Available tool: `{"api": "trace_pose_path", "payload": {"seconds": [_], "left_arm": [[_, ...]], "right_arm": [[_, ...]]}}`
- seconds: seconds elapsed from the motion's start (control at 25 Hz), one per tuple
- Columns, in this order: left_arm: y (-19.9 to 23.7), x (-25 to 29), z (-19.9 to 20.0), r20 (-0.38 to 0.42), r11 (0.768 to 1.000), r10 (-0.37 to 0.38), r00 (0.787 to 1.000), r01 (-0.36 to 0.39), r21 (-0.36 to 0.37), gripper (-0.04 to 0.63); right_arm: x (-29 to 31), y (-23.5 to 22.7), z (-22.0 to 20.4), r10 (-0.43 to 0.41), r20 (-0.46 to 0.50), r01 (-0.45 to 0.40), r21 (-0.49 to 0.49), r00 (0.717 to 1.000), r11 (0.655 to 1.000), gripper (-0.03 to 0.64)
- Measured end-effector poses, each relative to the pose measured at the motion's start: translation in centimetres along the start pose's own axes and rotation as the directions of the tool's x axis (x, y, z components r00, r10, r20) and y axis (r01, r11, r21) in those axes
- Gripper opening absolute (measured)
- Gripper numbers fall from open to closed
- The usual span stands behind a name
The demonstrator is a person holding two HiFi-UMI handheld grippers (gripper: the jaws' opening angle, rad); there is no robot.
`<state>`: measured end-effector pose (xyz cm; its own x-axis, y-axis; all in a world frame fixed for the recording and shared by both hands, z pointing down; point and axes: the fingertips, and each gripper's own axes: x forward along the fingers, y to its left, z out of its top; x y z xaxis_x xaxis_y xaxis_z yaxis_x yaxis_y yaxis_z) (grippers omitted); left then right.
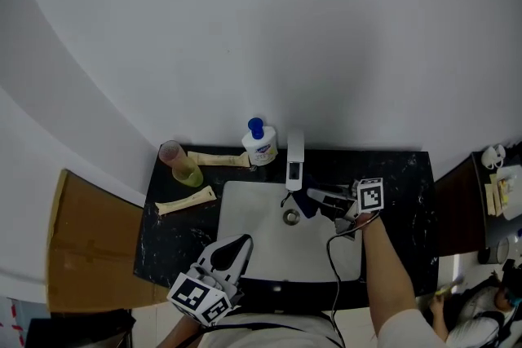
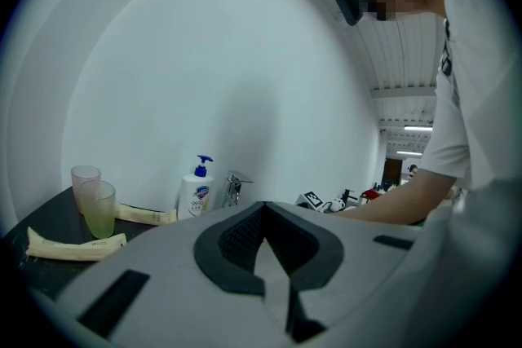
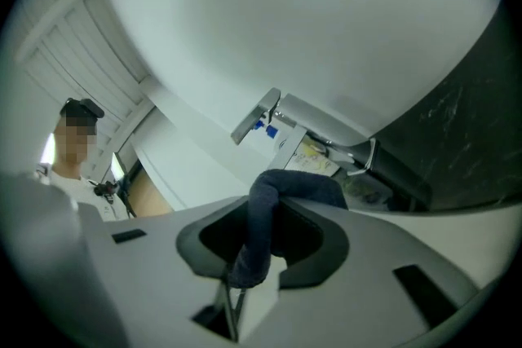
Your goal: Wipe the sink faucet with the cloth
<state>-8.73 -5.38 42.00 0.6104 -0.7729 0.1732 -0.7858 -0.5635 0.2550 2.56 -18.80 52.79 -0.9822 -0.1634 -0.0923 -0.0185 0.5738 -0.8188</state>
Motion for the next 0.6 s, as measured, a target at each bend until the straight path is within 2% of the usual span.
{"api": "trace_pose_path", "payload": {"seconds": [0.08, 0.16, 0.24, 0.36, 0.48, 0.6], "left_arm": [[-0.4, 0.4, 0.1, -0.008, 1.0, -0.006, 1.0, 0.006, 0.001, 0.002], [-0.6, 0.7, 0.3, -0.008, 1.0, -0.014, 1.0, 0.014, 0.003, 0.002], [-0.7, 0.9, 0.4, -0.008, 1.0, -0.021, 1.0, 0.021, 0.006, 0.002], [-0.8, 1.1, 0.3, -0.015, 1.0, -0.027, 1.0, 0.027, 0.01, 0.002], [-1.0, 1.3, 0.1, -0.025, 1.0, -0.028, 0.999, 0.028, 0.013, 0.002], [-0.9, 1.4, 0.0, -0.031, 0.999, -0.027, 0.999, 0.028, 0.018, 0.002]], "right_arm": [[-0.2, 1.1, -1.7, 0.042, -0.053, -0.042, 0.01, 0.998, 0.999, 0.103], [-0.6, 1.1, -3.2, 0.015, -0.106, -0.015, 0.0, 0.994, 1.0, 0.103], [-1.4, 0.0, -4.0, -0.081, -0.129, 0.076, -0.044, 0.988, 0.996, 0.103], [-2.8, -2.4, -3.1, -0.242, -0.087, 0.231, -0.116, 0.966, 0.966, 0.103], [-2.9, -3.6, -1.3, -0.31, -0.059, 0.298, -0.151, 0.949, 0.943, 0.103], [-1.5, -5.4, 0.0, -0.391, -0.092, 0.363, -0.229, 0.916, 0.903, 0.103]]}}
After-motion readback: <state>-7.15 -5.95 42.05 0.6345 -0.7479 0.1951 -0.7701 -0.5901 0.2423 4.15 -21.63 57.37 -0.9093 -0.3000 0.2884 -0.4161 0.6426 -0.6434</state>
